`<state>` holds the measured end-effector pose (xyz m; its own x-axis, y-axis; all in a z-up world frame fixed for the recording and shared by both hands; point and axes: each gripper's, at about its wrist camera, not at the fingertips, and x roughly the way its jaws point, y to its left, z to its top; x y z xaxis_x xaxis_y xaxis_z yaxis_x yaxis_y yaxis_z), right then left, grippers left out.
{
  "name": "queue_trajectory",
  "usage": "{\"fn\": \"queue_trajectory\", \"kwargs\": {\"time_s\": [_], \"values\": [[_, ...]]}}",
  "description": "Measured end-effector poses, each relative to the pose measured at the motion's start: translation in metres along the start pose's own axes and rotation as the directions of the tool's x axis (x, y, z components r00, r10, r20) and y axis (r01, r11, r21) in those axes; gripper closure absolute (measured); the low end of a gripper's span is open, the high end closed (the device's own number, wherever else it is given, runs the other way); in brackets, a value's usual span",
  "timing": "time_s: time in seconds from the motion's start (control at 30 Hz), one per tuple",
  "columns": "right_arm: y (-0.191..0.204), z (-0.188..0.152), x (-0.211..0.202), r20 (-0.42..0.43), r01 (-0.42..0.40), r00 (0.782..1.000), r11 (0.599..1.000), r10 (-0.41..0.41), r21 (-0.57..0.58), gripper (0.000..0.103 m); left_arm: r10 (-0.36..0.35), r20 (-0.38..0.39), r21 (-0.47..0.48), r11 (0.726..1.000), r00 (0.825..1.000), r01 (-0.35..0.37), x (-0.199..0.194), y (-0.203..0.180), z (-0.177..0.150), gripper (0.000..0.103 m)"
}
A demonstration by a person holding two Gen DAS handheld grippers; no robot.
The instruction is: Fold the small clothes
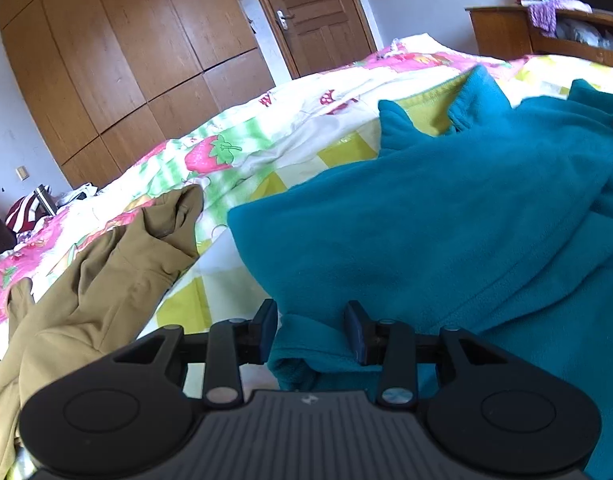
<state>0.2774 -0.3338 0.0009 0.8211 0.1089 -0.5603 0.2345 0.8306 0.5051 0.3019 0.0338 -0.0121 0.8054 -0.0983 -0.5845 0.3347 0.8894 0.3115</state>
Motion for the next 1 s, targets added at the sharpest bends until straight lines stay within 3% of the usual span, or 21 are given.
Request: {"fn": "queue_trajectory", "kwargs": {"time_s": [0.1,0.2,0.33,0.43,0.57,0.7,0.83,1.0], "values": [[0.01,0.008,0.004,0.005,0.064,0.998,0.996,-0.064,-0.059,0.084,0.007,-0.028,-0.034,0.999,1.0,-0.008,0.002,0.004,-0.003,0.05],[0.017,0.005,0.018,-0.075,0.141,0.985,0.978,-0.154,-0.154,0.084,0.028,-0.045,-0.02,0.999,0.999,-0.029,-0.01,0.001,-0.011,0.05],[0.031,-0.01,-0.037,-0.008,0.116,0.992,0.951,-0.123,-0.286,0.072,0.006,-0.051,-0.073,0.997,0.999,-0.01,-0.05,0.012,-0.025,0.05],[0.029,-0.028,-0.083,-0.022,0.134,0.988,0.919,-0.153,-0.371,0.069,-0.017,-0.086,-0.104,0.995,0.996,0.008,-0.089,0.018,-0.049,0.051],[0.014,-0.059,-0.132,-0.108,0.138,0.975,0.911,-0.194,-0.389,0.059,-0.05,-0.136,-0.11,0.993,0.989,0.035,-0.146,0.009,-0.089,0.051],[0.005,-0.092,-0.165,-0.159,0.17,0.954,0.896,-0.254,-0.41,0.056,-0.134,-0.192,-0.154,0.982,0.972,0.105,-0.186,-0.012,-0.122,0.051],[-0.003,-0.119,-0.179,-0.171,0.221,0.932,0.873,-0.321,-0.435,0.047,-0.154,-0.228,-0.218,0.97,0.961,0.104,-0.206,-0.023,-0.147,0.051],[-0.018,-0.133,-0.194,-0.266,0.197,0.913,0.905,-0.31,-0.378,0.047,-0.155,-0.251,-0.254,0.963,0.956,0.089,-0.22,-0.017,-0.158,0.048]]}}
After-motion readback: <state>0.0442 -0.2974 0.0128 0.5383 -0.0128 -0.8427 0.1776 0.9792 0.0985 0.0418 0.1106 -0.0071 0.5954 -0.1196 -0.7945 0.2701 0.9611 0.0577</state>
